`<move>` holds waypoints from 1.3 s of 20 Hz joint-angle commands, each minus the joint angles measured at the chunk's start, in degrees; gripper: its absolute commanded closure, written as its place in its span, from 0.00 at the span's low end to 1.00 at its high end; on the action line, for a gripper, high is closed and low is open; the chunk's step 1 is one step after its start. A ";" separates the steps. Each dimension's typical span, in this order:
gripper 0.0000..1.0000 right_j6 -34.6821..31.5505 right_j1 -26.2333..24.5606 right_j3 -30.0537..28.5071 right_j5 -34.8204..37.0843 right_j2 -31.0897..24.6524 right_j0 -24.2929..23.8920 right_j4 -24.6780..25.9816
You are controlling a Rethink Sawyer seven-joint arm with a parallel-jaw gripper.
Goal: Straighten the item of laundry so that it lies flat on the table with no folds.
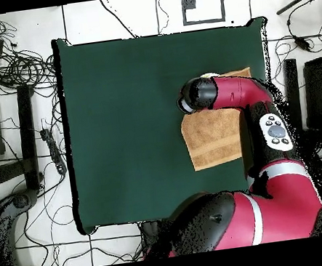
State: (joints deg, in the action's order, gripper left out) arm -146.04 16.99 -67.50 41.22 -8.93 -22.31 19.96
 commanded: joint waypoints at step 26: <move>1.00 5.09 -2.31 -4.31 -10.47 -3.99 -2.27 2.32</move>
State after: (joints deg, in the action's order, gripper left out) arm -146.03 17.10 -67.52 40.60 -8.49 -23.00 20.04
